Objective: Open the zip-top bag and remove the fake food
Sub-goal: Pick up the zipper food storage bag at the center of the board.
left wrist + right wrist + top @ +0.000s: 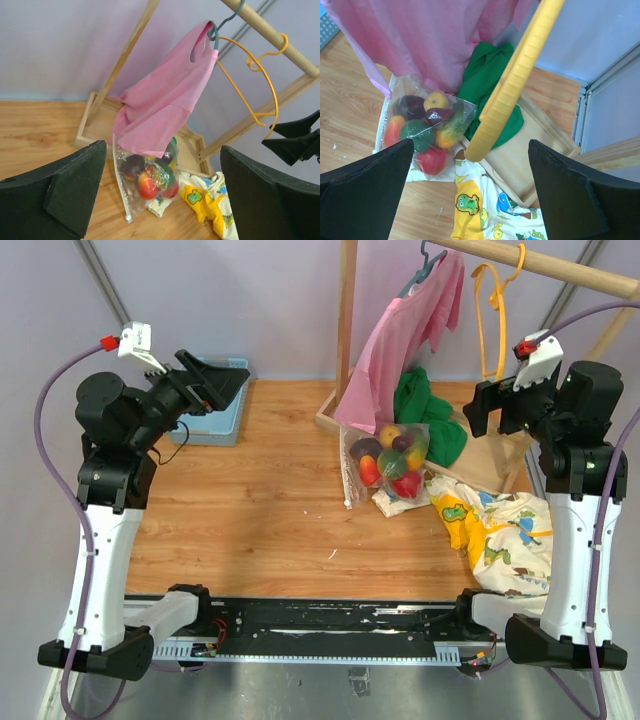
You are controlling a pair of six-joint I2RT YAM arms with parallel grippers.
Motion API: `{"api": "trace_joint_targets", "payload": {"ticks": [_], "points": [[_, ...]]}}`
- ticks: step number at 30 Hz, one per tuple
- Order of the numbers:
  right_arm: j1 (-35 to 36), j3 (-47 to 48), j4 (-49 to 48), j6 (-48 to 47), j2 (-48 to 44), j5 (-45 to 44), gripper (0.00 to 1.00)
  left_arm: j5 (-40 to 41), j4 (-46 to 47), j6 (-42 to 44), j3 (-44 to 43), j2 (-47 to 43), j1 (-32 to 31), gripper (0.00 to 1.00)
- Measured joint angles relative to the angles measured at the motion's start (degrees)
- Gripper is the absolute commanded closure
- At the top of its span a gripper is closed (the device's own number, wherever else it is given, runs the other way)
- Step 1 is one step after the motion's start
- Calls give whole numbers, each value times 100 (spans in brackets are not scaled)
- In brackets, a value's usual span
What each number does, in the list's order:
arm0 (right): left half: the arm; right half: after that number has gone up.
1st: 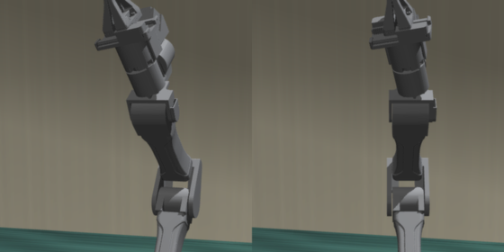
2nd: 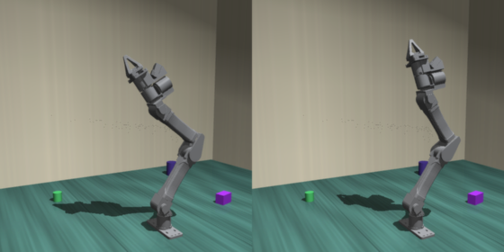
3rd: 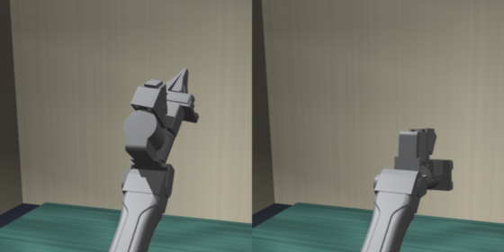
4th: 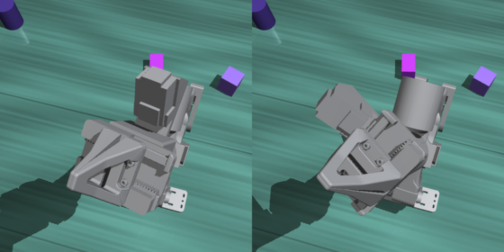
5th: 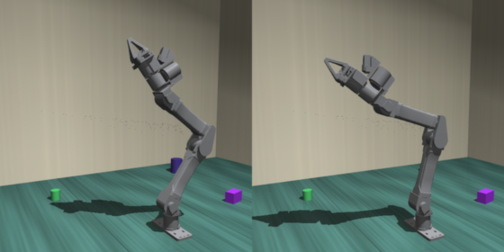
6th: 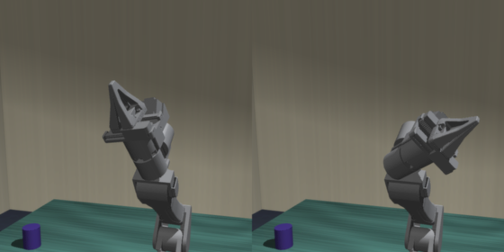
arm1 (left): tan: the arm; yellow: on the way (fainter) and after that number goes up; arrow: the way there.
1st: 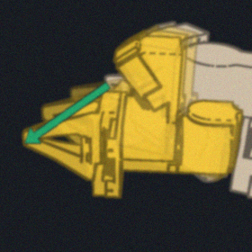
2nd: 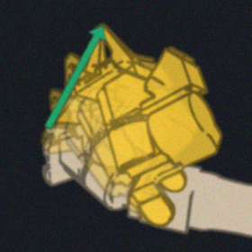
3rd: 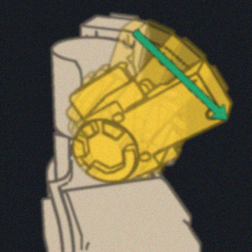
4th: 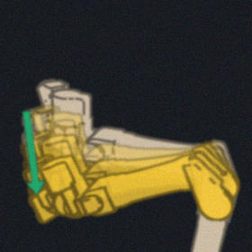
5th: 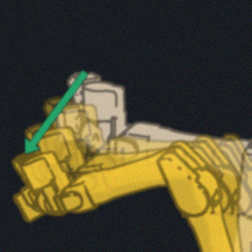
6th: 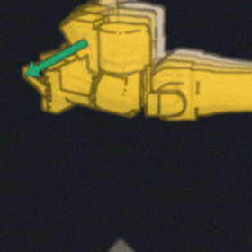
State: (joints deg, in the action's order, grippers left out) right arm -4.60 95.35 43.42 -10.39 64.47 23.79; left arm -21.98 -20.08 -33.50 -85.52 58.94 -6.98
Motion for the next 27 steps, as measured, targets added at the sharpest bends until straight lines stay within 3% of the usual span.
{"api": "trace_joint_targets", "payload": {"ticks": [5, 12, 27], "points": [[26, 0, 42, 39, 107, -201, 2, -343, 695, 146, 400, 15, 160, 1], [114, -175, 15, -136, 24, 129, 2, -560, 1862, 111, 1635, -743, 367, 1], [363, -2295, 74, -1797, -999, 1823, 2, -595, 1687, -155, 2717, -1757, 549, 1]]}}
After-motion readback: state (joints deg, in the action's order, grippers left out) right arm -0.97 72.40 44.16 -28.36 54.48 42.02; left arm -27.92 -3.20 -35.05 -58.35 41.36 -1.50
